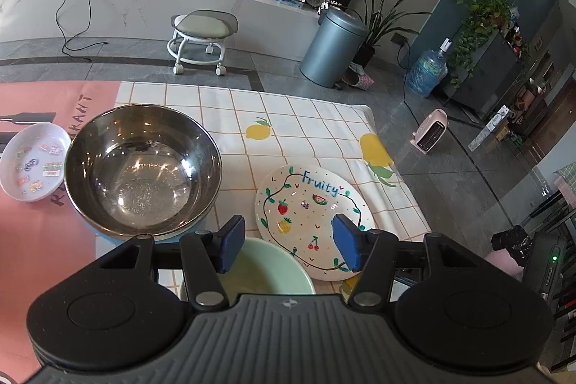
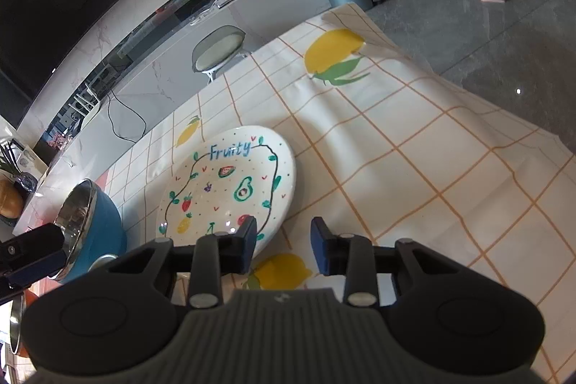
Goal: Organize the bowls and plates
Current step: 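Move both tools past the green bowl to the white Fruity plate, then close both tools on the Fruity plate rim and lift it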
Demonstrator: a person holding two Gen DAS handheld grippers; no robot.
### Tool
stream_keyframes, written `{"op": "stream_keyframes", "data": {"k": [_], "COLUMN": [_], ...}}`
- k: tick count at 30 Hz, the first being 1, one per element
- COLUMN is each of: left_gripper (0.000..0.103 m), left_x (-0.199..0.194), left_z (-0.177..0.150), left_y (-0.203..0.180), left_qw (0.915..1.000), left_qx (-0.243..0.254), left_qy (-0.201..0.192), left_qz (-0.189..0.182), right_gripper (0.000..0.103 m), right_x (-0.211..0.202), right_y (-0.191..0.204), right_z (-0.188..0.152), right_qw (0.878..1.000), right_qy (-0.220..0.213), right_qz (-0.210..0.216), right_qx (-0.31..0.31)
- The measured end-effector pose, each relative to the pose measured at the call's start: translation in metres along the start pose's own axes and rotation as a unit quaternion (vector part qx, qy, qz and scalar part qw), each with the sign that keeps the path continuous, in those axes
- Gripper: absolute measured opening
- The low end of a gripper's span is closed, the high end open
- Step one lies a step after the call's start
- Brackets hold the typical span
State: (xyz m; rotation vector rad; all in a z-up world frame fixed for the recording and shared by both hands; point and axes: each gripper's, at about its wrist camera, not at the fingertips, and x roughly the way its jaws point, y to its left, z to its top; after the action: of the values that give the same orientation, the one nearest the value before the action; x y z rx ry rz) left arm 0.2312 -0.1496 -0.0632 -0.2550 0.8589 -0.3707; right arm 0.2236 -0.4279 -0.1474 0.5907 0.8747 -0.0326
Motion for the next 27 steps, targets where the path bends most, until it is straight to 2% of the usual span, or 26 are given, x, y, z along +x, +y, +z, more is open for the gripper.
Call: {"op": "stream_keyframes", "data": {"k": [1,4,7,10,13,16,17,21,27], "left_gripper": [0.065,0.065,0.065,0.065,0.065,0.065,0.065,0.065,0.065], "left_x": [0.003,0.007,0.007,0.005,0.001,-0.003,-0.004,-0.007,-0.008], "left_z": [0.000,0.000,-0.001,-0.002,0.000,-0.001,-0.002,-0.008,-0.015], "left_y": [-0.001,-0.002,-0.002,-0.003,-0.005,-0.008,-0.008,-0.014,-0.029], "left_qw": [1.0000,1.0000,0.9999,0.9999,1.0000,0.9999,0.9999,1.0000,0.9998], "left_qx": [0.003,0.004,0.003,0.004,0.005,0.007,0.008,0.009,0.018], "left_qy": [0.003,0.008,0.012,0.010,0.006,0.004,0.004,0.003,0.005], "left_qz": [0.001,0.002,0.002,0.003,0.005,0.007,0.006,-0.002,-0.010], "right_gripper": [0.030,0.029,0.018,0.010,0.008,0.005,0.000,0.000,0.000], "right_x": [0.001,0.005,0.010,0.012,0.011,0.004,0.001,-0.018,-0.038], "right_y": [-0.002,-0.002,0.000,0.001,-0.004,-0.003,-0.003,-0.008,-0.033], "right_z": [0.000,0.002,0.001,0.000,-0.002,-0.007,-0.008,-0.015,-0.033], "right_qw": [1.000,1.000,0.999,0.999,0.997,0.997,0.998,0.999,0.998], "right_qy": [0.000,0.003,0.015,0.008,0.001,-0.004,-0.008,-0.015,-0.009], "right_qz": [0.006,0.015,0.032,0.024,0.028,0.027,0.025,0.013,0.009], "right_qx": [0.006,0.017,0.039,0.047,0.071,0.066,0.061,0.042,0.062]}}
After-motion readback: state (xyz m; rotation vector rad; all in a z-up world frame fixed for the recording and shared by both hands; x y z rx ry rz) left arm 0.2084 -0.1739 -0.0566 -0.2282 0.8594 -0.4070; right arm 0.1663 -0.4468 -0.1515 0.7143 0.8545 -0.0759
